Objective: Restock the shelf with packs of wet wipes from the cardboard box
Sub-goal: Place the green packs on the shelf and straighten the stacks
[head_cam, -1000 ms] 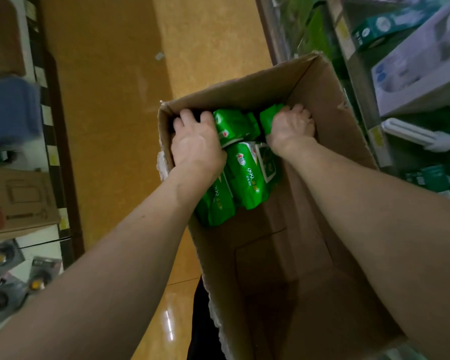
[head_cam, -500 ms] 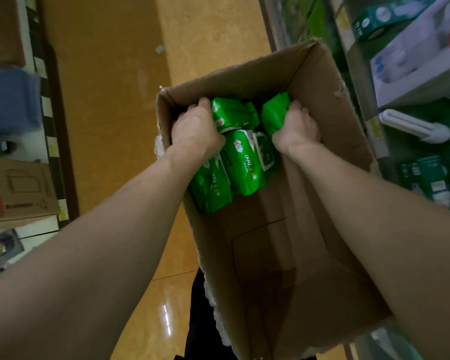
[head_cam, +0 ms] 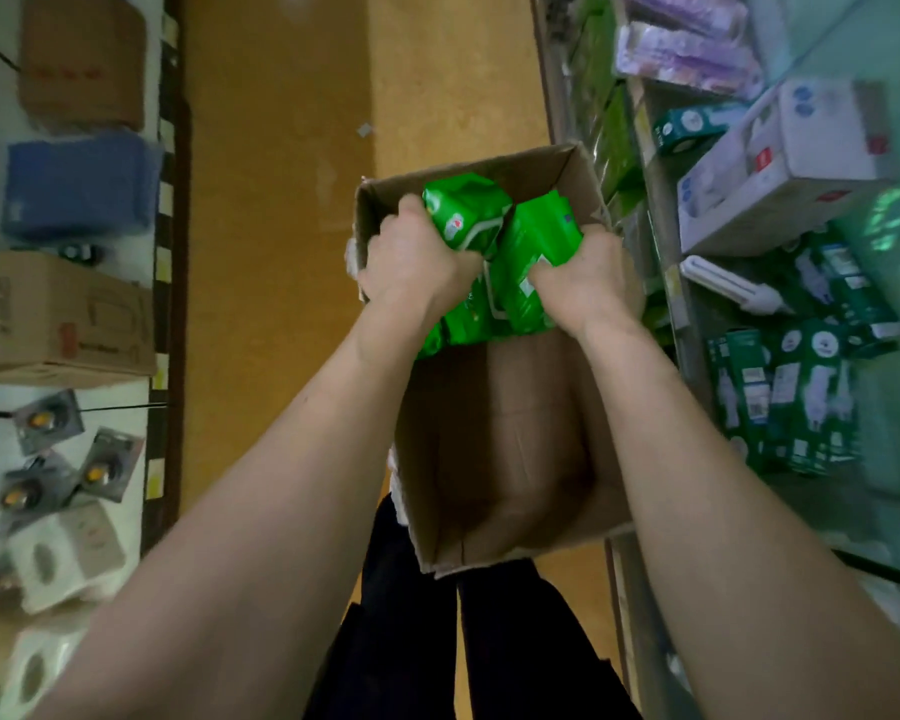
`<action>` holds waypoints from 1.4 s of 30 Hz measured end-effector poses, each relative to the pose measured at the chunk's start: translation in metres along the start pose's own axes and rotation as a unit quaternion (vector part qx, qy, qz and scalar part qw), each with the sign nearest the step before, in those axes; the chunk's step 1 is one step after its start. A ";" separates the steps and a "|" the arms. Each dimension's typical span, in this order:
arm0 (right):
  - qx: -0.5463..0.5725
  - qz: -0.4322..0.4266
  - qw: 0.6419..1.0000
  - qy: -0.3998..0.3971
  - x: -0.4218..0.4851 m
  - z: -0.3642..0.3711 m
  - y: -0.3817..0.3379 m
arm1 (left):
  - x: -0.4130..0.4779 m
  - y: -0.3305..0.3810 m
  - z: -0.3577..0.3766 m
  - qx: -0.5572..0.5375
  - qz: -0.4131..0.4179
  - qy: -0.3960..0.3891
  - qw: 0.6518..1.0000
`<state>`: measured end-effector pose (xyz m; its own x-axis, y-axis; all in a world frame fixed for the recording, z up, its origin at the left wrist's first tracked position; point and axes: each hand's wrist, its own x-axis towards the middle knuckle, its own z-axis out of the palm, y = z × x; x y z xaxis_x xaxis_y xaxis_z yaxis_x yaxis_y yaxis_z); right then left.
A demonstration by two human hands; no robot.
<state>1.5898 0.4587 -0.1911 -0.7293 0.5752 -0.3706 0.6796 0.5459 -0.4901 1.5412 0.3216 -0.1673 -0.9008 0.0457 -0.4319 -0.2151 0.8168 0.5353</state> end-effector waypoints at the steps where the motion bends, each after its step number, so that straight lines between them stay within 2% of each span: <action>1: 0.008 -0.009 1.000 0.006 -0.009 -0.005 -0.002 | -0.012 -0.002 -0.002 -0.015 -0.017 0.012 1.000; 9: 0.049 -0.118 0.992 0.013 -0.090 -0.032 -0.047 | -0.092 -0.029 -0.042 -0.090 -0.100 0.134 0.982; 18: 0.016 -0.284 0.957 -0.052 -0.190 -0.030 -0.107 | -0.183 -0.088 -0.097 -0.136 -0.167 0.310 0.926; 27: -0.002 -0.438 0.890 -0.130 -0.314 0.009 -0.167 | -0.284 -0.174 -0.167 -0.191 -0.231 0.471 0.830; 32: 0.008 -0.516 0.839 -0.171 -0.404 0.043 -0.200 | -0.352 -0.241 -0.213 -0.210 -0.262 0.525 0.782; 42: 0.033 -0.610 0.754 -0.243 -0.588 0.111 -0.260 | -0.480 -0.374 -0.290 -0.212 -0.291 0.626 0.692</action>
<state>1.8333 -0.0887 0.0667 -0.7623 -0.6294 0.1509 -0.5139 0.4467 -0.7324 1.9450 -0.1725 0.0507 -0.1798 -0.9705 0.1608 -0.5304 0.2334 0.8150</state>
